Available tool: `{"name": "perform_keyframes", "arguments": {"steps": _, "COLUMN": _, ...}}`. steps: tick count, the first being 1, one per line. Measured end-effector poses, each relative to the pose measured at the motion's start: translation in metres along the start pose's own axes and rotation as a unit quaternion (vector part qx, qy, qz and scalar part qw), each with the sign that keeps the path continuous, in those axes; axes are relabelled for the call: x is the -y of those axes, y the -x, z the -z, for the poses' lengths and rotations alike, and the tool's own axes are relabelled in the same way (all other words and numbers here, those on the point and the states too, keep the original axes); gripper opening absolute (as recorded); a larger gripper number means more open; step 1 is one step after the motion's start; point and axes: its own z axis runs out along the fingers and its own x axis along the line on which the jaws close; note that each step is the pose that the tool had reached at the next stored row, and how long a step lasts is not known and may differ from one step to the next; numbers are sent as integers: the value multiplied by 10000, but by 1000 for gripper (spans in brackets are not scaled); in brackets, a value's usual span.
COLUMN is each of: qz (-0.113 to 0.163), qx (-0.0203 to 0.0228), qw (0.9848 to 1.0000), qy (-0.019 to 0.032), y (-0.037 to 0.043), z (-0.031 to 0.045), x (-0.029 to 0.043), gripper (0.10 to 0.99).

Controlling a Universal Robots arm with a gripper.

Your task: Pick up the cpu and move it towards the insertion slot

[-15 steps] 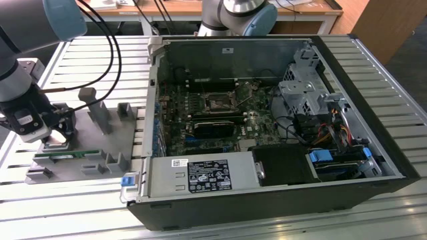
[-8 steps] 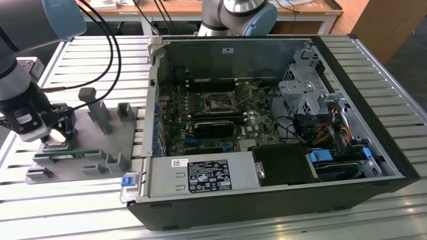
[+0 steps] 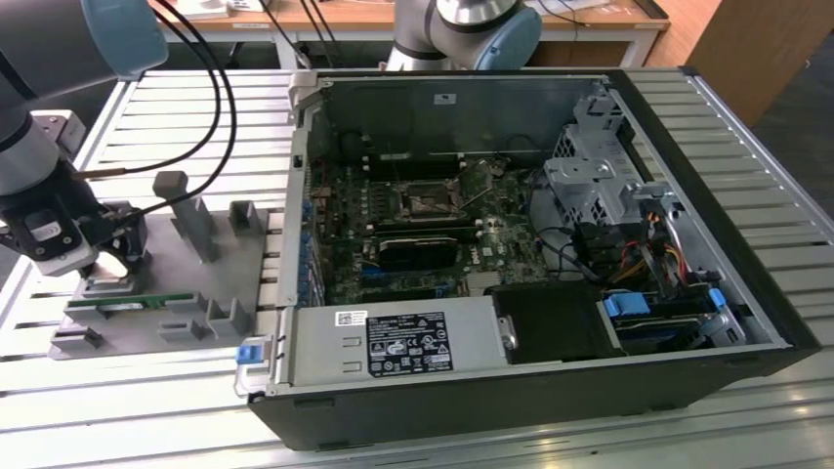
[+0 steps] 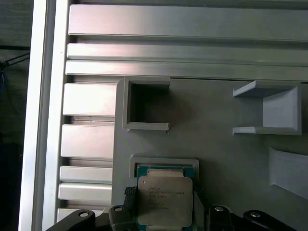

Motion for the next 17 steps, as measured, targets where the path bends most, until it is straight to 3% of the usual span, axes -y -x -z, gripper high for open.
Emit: {"name": "perform_keyframes", "arguments": {"steps": 17, "qz": -5, "qx": 0, "qw": 10000, "qy": 0, "y": -1, "z": 34, "x": -2, "gripper": 545}}
